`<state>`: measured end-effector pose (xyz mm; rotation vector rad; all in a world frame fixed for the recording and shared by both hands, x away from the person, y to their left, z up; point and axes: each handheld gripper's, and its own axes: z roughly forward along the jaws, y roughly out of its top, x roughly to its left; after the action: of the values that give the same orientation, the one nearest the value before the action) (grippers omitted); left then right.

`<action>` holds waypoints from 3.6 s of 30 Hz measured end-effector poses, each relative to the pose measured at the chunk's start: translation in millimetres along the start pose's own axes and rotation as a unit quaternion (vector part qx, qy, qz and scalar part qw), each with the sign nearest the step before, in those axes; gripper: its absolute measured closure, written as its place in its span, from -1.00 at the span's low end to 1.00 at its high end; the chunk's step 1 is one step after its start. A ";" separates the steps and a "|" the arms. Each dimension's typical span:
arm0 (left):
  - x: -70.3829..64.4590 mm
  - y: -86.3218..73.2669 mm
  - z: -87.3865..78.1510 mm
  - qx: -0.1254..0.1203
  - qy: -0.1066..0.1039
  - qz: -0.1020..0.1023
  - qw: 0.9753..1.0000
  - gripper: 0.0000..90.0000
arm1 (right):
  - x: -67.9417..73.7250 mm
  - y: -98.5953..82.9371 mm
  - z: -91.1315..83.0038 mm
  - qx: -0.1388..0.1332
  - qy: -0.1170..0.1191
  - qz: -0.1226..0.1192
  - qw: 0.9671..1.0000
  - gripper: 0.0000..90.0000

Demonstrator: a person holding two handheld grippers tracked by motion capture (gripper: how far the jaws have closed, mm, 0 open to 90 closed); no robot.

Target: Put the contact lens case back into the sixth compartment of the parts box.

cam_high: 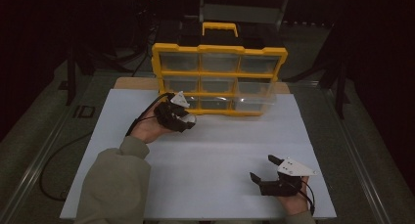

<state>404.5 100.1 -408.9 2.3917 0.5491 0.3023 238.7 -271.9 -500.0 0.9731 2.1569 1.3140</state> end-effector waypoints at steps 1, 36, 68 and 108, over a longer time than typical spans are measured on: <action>-0.2 1.0 -0.6 -0.001 0.001 0.000 1.000 0.09 | 0.1 0.0 0.0 0.000 0.000 0.000 1.000 -0.82; 2.4 41.4 -15.7 -0.020 0.005 0.029 0.999 0.09 | 0.2 0.0 0.3 0.000 0.002 0.000 1.000 -0.82; 8.7 81.6 -28.3 -0.043 0.001 0.044 0.998 0.09 | 0.8 0.4 0.4 -0.002 0.004 0.001 1.000 -0.82; 3.9 129.3 -22.5 -0.070 -0.006 0.068 0.995 0.09 | -1.1 -0.5 0.8 -0.003 0.006 0.007 1.000 -0.82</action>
<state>439.9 24.3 -307.8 2.2964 0.3485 0.3739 239.8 -272.4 -500.8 0.9814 2.1568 1.3345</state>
